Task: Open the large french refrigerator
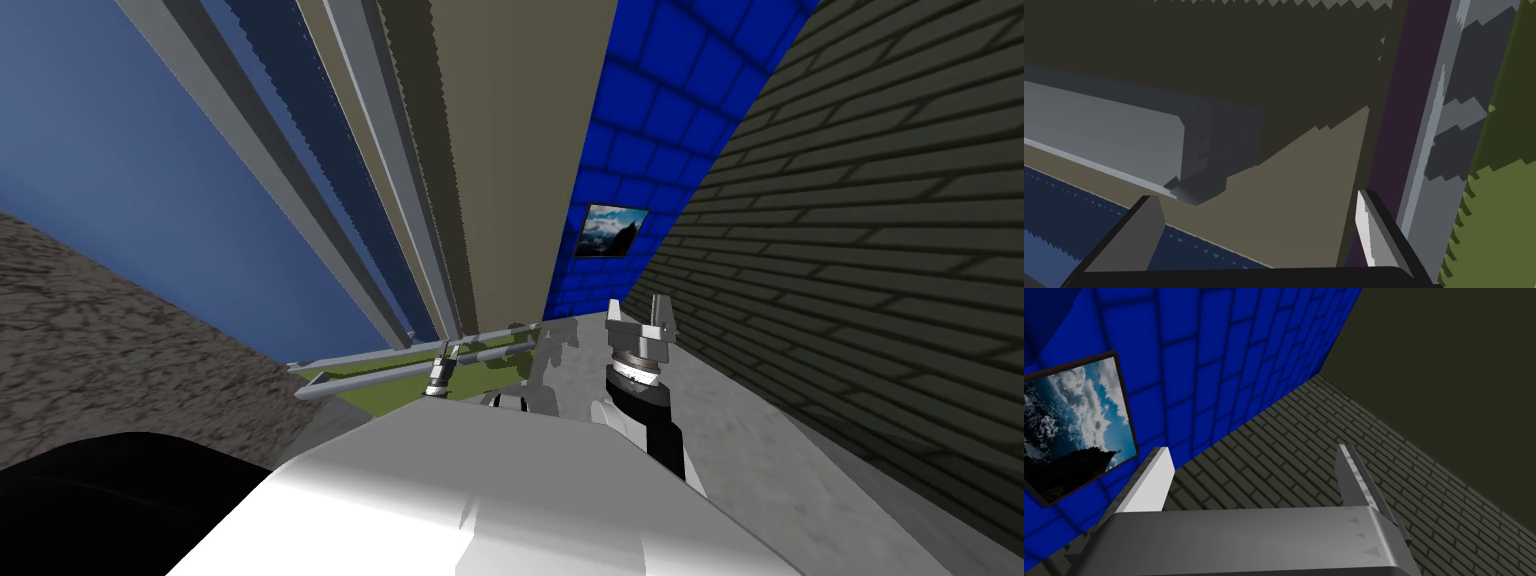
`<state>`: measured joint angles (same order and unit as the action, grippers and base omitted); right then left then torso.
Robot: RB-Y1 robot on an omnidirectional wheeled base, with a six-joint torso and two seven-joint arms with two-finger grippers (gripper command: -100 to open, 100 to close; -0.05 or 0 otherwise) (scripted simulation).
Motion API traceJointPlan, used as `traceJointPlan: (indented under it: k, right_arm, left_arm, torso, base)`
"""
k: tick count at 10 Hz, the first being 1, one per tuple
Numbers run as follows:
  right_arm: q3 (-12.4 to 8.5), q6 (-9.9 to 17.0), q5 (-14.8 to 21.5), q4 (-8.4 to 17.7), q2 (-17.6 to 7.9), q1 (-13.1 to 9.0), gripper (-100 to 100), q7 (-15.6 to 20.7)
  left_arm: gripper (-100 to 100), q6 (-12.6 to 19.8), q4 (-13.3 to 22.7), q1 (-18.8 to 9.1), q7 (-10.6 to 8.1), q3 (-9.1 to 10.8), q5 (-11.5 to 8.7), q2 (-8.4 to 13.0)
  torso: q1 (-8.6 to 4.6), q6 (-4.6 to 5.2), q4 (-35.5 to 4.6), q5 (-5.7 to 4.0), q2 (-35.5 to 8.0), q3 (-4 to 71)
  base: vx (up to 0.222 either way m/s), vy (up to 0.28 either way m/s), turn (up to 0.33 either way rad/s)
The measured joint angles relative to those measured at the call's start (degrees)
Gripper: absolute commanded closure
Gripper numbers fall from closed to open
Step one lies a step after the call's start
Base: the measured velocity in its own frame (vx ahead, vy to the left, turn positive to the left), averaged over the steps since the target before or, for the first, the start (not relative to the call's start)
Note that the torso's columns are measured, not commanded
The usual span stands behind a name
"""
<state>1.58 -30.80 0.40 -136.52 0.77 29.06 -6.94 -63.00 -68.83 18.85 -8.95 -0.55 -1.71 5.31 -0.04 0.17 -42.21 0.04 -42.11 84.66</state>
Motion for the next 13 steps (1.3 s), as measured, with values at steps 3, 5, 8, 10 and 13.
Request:
traceJointPlan:
  k: [3, 5, 8, 10, 13]
  right_arm:
    - [0.00, 0.00, 0.00, 0.00, 0.00, -0.01, 0, 0.00]
    - [0.00, 0.00, 0.00, 0.00, 0.00, -0.01, 0, 0.00]
    - [0.00, 0.00, 0.00, 0.00, 0.00, 0.00, 0, 0.00]
    - [0.00, 0.00, 0.00, 0.00, 0.00, 0.00, 0, 0.00]
    - [0.00, 0.00, 0.00, 0.00, -0.01, 0.01, 0, 0.00]
  left_arm:
    - [-100, 2.14, 1.11, -2.70, -0.03, 1.01, -0.53, 0.48]
    - [-100, 3.20, 1.76, -4.23, -0.06, 1.46, -0.77, 0.74]
    - [-100, 6.02, 0.60, -5.35, 0.04, 2.04, -1.08, 0.87]
    - [100, 5.14, 0.38, -4.95, -0.11, 1.98, -1.07, 1.03]
    - [100, 1.13, 0.00, -1.61, -0.07, 0.72, -0.38, 0.39]
  torso:
    - [0.02, 0.01, -0.17, -0.16, 0.18, 0.16]
    - [0.02, 0.07, -0.20, -0.21, 0.35, 0.26]
    - [-0.07, 0.24, -0.33, -0.33, 0.48, 0.37]
    - [0.06, 0.12, 0.05, -0.03, 0.55, 0.30]
    - [0.13, 0.04, 0.25, 0.12, 0.60, 0.35]
  base:
    - [-0.051, -0.014, -0.018]
    - [-0.035, -0.014, 0.001]
    - [-0.031, -0.008, -0.004]
    - [0.062, 0.024, 0.024]
    - [0.064, 0.017, 0.005]
